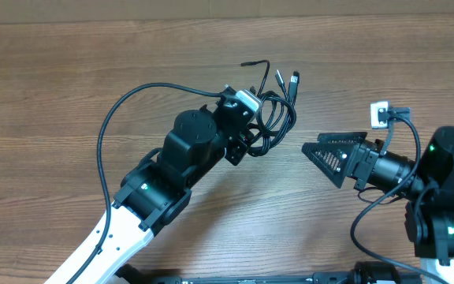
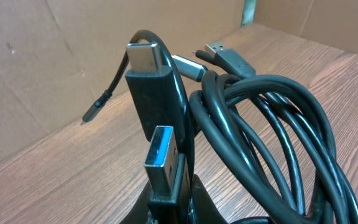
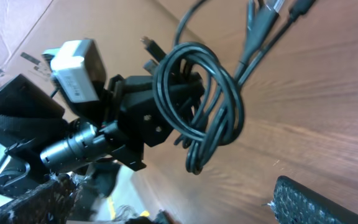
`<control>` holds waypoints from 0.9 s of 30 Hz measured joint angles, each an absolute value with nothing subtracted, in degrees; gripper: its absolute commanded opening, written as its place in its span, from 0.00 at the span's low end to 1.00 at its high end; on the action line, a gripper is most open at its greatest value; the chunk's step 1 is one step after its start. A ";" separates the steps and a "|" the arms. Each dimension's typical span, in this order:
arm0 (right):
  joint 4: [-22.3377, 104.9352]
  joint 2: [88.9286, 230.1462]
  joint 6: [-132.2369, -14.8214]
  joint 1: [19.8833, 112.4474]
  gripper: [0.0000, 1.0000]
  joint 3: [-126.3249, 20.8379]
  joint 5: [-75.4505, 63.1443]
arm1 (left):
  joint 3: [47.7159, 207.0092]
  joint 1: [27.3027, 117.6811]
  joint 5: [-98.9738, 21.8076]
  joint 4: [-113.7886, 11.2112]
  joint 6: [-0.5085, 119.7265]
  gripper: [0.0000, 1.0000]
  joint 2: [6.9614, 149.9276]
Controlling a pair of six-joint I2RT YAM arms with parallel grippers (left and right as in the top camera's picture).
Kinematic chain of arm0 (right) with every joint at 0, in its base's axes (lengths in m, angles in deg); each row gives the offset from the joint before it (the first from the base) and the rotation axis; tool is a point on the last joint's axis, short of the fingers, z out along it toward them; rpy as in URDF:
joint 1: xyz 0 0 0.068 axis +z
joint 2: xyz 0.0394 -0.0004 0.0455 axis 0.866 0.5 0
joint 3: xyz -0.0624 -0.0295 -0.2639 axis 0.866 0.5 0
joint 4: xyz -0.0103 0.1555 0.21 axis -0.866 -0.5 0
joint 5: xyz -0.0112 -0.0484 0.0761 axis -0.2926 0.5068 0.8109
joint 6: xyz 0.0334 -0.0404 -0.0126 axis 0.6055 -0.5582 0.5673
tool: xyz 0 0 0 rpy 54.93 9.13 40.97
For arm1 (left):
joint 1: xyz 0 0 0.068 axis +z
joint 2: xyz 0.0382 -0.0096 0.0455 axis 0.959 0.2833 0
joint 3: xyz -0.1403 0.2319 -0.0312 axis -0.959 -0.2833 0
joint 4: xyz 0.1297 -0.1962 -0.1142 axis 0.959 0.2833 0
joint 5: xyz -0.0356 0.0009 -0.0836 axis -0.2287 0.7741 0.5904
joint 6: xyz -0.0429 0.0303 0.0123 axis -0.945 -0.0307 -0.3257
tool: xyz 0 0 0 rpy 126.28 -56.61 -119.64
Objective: Untangle cables
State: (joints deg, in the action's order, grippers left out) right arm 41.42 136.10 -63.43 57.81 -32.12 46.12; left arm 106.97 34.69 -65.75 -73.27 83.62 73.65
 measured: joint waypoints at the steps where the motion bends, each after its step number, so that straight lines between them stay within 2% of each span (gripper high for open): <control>1: 41.42 136.84 -63.23 57.81 0.90 -32.12 46.93 | 106.97 34.49 -65.88 -73.27 83.49 0.04 73.34; 3: 41.13 137.89 -62.86 57.81 0.82 -32.12 47.69 | 106.97 33.90 -66.06 -73.24 83.31 0.04 72.99; 9: 39.78 139.05 -63.30 57.81 0.76 -32.12 48.76 | 106.97 29.64 -71.76 -72.65 82.74 0.04 72.79; 16: 39.50 139.02 -63.45 57.81 0.74 -32.12 48.78 | 106.97 24.00 -82.49 -73.16 82.66 0.04 72.79; 21: 38.86 139.02 -63.34 57.81 0.70 -32.12 48.78 | 106.97 23.63 -85.99 -74.45 82.39 0.04 72.79; 27: 38.69 139.02 -63.37 57.81 0.70 -32.12 48.78 | 106.97 23.63 -87.02 -78.05 81.78 0.04 72.79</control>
